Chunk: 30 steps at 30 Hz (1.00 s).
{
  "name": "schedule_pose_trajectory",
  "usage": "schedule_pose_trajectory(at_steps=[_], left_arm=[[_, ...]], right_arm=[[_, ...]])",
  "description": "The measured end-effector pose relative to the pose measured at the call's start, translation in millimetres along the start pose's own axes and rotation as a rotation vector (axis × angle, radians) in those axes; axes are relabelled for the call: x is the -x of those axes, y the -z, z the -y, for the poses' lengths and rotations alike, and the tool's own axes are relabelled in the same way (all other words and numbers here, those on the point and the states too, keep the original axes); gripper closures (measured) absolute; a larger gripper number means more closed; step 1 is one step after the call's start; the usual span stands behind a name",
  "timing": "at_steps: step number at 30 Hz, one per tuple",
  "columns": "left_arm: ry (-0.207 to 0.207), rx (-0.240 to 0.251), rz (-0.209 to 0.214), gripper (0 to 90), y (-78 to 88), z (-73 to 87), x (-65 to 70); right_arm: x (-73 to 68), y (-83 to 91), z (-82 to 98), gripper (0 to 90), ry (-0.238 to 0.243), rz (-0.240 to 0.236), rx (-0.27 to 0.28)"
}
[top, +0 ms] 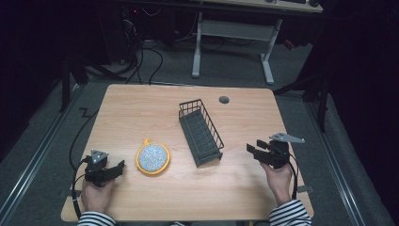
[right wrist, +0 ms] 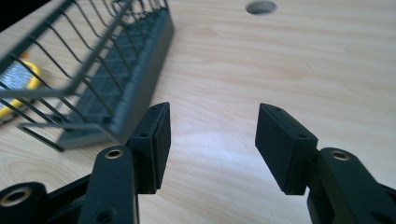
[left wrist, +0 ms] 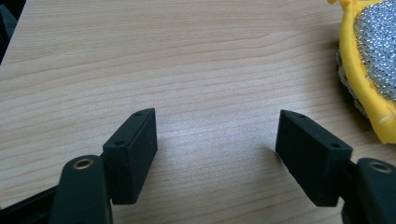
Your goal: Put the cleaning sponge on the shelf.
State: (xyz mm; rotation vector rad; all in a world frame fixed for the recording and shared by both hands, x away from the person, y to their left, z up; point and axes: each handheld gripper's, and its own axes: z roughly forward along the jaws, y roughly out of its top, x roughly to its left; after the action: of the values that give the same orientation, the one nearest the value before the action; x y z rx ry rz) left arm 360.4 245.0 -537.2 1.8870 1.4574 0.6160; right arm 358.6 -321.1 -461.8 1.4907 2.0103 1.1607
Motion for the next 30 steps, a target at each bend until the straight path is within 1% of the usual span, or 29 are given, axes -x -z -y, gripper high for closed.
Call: schedule_pose_trajectory(at_steps=[3,5,6,8,9,10,11,13,15,16,17,18,19,20,21,23,24,26,27,28,30], left_arm=[[-0.002,0.000,-0.001,29.4,-0.2,-0.2,0.2],[0.000,0.000,0.002,29.2,-0.5,-0.4,-0.2],[-0.003,-0.001,0.004,28.7,-0.6,-0.4,-0.1],[-0.008,-0.005,0.008,27.3,-0.7,-0.6,0.2],[-0.012,-0.005,0.011,26.5,-0.9,-0.6,0.3],[-0.015,-0.006,0.015,25.3,-1.1,-0.7,0.2],[-0.018,-0.010,0.024,24.3,-0.8,-0.8,-0.3],[-0.016,-0.006,0.036,23.8,-0.4,-0.2,-1.4],[0.009,0.002,0.060,23.7,1.1,0.7,-3.9],[0.009,0.002,0.060,23.4,1.1,0.7,-3.9],[0.001,0.000,0.065,23.2,1.4,1.0,-4.1],[0.001,0.000,0.065,22.9,1.4,1.0,-4.1],[-0.013,-0.002,0.064,22.4,1.2,1.0,-3.4],[-0.013,-0.002,0.064,22.4,1.2,1.0,-3.4],[-0.015,-0.014,0.068,22.4,1.4,-0.3,-3.9],[-0.002,-0.032,0.077,23.2,2.0,-3.0,-5.3],[0.008,-0.043,0.083,23.9,2.4,-4.6,-6.6],[0.028,-0.056,0.099,26.8,3.4,-7.0,-9.3],[0.041,-0.054,0.112,28.0,4.4,-7.8,-9.8],[0.044,-0.046,0.120,28.5,5.6,-8.3,-9.4],[0.048,-0.036,0.141,29.8,8.5,-10.2,-7.8]], right_arm=[[9.2,3.0,14.3,45.4,-0.033,0.031,0.014],[13.8,3.9,22.0,45.2,-0.047,0.047,0.007],[16.2,4.2,25.6,45.0,-0.045,0.059,0.008],[19.8,5.0,33.1,44.7,-0.069,0.070,0.008],[21.3,4.7,36.1,44.5,-0.072,0.075,0.008],[22.8,3.9,40.1,44.1,-0.078,0.085,0.006],[24.7,2.5,44.2,43.8,-0.074,0.095,-0.002],[27.7,-0.9,53.1,42.6,-0.080,0.122,-0.021],[31.1,-3.0,59.8,42.1,-0.089,0.128,-0.026],[31.1,-3.0,59.8,42.1,-0.089,0.128,-0.026],[33.1,-5.0,67.2,41.7,-0.098,0.149,-0.044],[33.6,-5.7,69.3,41.6,-0.088,0.161,-0.052],[34.3,-6.9,72.7,41.7,-0.080,0.177,-0.063],[34.3,-6.9,72.7,41.7,-0.080,0.177,-0.063],[33.2,-5.4,73.6,41.0,-0.073,0.194,-0.063],[32.3,-5.4,74.0,40.3,-0.058,0.204,-0.066],[31.2,-6.1,73.9,39.8,-0.047,0.214,-0.077],[27.7,-7.6,73.7,38.1,-0.016,0.233,-0.090],[25.2,-9.1,73.5,37.2,0.009,0.247,-0.098],[22.4,-10.5,73.3,37.2,0.037,0.258,-0.104],[22.3,-10.9,73.1,36.5,0.033,0.249,-0.106]])
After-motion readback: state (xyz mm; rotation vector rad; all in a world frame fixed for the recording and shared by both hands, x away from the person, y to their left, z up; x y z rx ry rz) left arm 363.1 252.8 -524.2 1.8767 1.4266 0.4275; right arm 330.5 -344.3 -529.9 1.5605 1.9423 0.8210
